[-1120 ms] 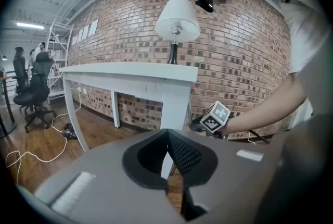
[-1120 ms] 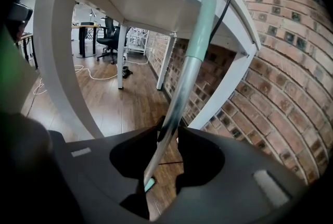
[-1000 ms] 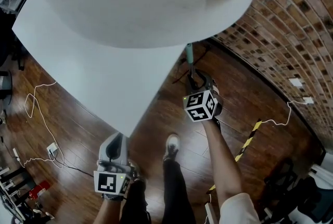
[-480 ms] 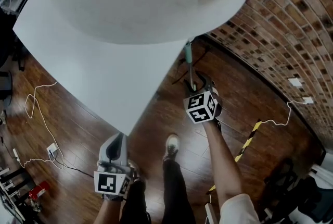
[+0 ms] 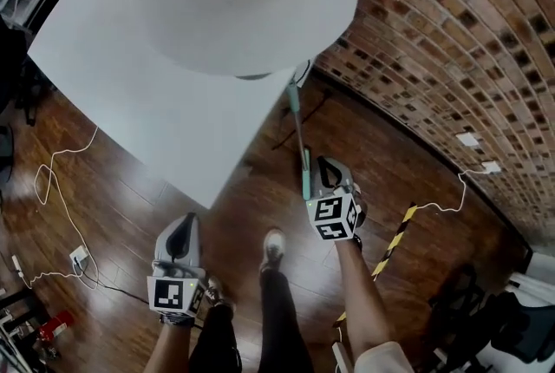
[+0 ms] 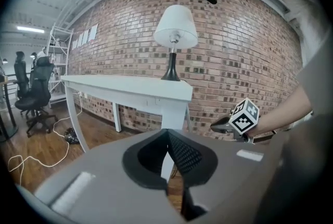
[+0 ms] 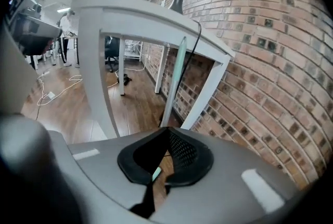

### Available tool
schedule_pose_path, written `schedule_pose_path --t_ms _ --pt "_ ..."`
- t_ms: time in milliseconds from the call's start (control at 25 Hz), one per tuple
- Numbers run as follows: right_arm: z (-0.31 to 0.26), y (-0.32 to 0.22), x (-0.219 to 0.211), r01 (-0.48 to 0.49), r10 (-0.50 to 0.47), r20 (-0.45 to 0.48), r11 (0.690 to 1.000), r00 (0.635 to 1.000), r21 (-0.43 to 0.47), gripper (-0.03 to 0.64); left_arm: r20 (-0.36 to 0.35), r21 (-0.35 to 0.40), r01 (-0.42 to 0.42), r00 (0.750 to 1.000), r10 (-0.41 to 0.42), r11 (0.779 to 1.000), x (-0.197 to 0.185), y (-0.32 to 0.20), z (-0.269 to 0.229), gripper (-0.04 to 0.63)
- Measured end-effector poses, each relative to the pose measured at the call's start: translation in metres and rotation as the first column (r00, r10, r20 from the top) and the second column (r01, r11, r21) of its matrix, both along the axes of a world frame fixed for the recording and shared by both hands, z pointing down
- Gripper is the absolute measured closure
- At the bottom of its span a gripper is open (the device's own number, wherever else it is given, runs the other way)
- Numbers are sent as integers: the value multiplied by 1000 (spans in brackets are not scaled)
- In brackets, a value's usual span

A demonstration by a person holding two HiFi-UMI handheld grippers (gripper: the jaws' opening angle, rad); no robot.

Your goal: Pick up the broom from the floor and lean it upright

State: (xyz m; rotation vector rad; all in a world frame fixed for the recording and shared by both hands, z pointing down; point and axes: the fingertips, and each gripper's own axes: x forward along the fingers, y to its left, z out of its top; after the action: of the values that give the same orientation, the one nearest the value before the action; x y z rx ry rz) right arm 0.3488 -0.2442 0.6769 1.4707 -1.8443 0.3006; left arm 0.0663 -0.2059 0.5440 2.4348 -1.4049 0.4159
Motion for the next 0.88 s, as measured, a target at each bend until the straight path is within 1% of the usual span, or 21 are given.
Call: schedule_pose_path --t_ms 80,160,240,360,480,560,760,880 --pt "-26 10 1 -17 17 2 1000 1000 21 604 19 3 -22 1000 22 1000 -2 2 -12 594" --pt "-58 21 1 -49 48 23 997 999 57 604 40 15 -49 998 48 999 -5 5 -27 594" --pt "-92 30 -1 -81 76 54 992 996 100 604 61 48 -79 995 76 996 -9 6 -45 594" --pt "-145 43 -18 -119 100 116 978 988 170 604 83 122 -127 990 117 984 -15 10 -77 594" --pt "-204 60 -41 -170 128 179 956 975 240 604 77 168 -134 989 123 976 -28 17 -115 594" --pt "-244 75 -58 -191 136 202 940 970 282 604 67 193 -149 988 139 970 -37 27 -144 595" --pt "-334 109 -105 -188 111 212 903 971 387 604 33 271 -199 980 198 942 -58 44 -211 595" --pt "-374 139 -128 -222 132 234 882 963 416 604 5 290 -186 981 193 939 -83 58 -241 595"
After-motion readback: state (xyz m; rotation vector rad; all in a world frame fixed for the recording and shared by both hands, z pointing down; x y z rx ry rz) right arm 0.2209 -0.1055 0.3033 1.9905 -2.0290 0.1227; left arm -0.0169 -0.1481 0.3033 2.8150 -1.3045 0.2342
